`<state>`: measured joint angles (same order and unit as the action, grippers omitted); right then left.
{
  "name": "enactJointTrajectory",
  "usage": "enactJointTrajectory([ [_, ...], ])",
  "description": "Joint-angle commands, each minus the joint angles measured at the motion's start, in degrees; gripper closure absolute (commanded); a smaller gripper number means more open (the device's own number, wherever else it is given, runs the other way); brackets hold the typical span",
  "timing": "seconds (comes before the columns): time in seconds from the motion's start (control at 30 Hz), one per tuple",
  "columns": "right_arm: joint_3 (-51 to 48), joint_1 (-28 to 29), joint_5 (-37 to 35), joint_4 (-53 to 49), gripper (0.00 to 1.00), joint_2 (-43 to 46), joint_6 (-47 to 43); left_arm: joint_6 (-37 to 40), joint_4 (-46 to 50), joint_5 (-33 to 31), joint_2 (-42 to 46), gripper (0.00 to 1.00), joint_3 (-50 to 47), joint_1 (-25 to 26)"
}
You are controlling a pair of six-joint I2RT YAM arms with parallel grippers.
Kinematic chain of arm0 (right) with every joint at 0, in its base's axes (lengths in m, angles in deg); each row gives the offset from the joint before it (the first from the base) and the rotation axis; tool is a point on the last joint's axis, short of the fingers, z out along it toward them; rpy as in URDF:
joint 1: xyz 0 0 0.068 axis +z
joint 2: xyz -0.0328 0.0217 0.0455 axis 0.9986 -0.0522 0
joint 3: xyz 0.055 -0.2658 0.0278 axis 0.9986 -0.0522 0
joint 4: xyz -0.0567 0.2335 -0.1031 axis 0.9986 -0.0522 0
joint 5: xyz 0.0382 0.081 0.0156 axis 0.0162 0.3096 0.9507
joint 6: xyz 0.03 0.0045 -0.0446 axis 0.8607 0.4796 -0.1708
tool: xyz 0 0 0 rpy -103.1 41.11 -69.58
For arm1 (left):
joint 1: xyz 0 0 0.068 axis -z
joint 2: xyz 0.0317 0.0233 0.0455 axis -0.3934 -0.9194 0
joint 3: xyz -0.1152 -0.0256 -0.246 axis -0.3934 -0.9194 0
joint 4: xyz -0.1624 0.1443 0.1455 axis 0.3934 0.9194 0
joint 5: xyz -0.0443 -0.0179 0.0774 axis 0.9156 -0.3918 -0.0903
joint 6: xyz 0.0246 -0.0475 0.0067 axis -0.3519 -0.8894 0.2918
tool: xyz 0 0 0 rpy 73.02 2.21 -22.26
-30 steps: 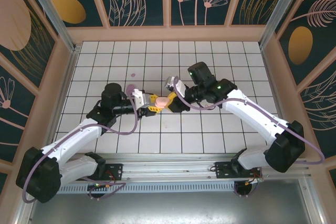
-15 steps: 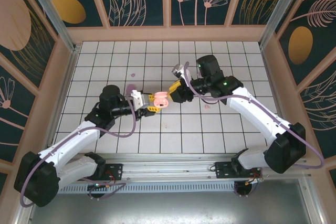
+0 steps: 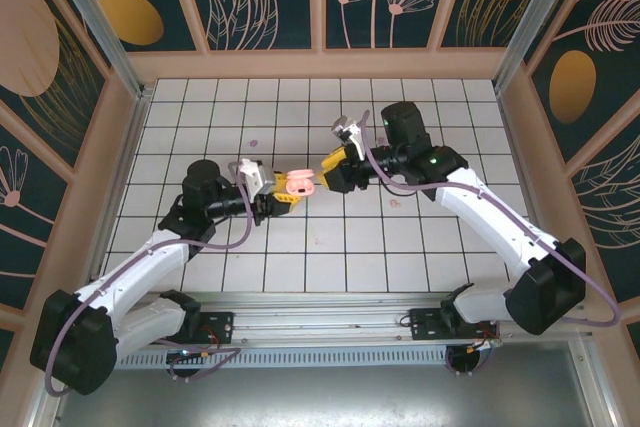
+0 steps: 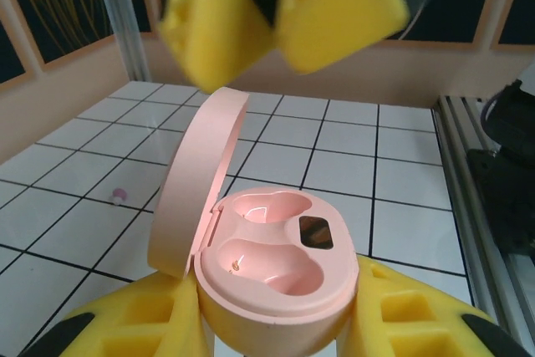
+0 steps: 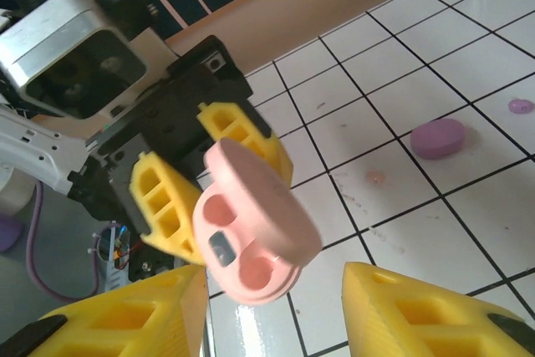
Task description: Insert wireless bluetooth earbuds into charging case
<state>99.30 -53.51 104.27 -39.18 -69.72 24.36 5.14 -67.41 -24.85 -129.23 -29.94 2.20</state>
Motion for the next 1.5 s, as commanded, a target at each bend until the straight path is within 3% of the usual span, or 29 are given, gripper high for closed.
enactJointTrajectory([
  [0.0,-1.01,-0.25,0.74,2.70,0.53,2.41,2.14,-5.86,-4.32,3.31,-0.81,0.99,-0.08,-1.91],
  [0.2,-2.37,-0.69,-8.29,7.35,0.49,3.54,9.24,-8.60,-3.44,1.64,-0.44,1.00,-0.27,-5.05],
  [0.3,-5.67,-1.43,-17.71,13.95,0.46,3.08,20.42,-9.45,-2.65,0.03,-0.06,1.00,-0.52,-7.00],
  [0.47,-5.05,-1.82,-24.63,13.82,0.56,-3.18,31.56,-10.32,-0.45,-4.24,1.88,1.00,-0.59,-9.00],
  [0.63,-2.54,-1.84,-23.89,12.82,0.67,-12.65,43.63,-10.87,3.60,-11.64,5.59,0.99,-0.98,-9.63],
  [0.77,-2.28,-0.32,-19.76,17.01,0.68,-20.62,55.22,-12.01,6.22,-15.59,9.71,0.98,-1.46,-9.87],
  [0.9,3.10,5.22,-22.83,16.27,0.68,-28.52,58.50,-13.03,9.33,-19.17,14.53,0.94,-1.69,-10.03],
  [1.1,8.91,11.49,-24.78,20.17,0.71,-38.27,69.18,-14.23,13.32,-18.05,17.47,0.91,-0.37,-10.13],
  [1.47,20.28,18.06,-28.19,17.43,0.73,-49.04,74.96,-18.10,12.50,-19.24,20.85,0.92,-0.53,-10.11],
])
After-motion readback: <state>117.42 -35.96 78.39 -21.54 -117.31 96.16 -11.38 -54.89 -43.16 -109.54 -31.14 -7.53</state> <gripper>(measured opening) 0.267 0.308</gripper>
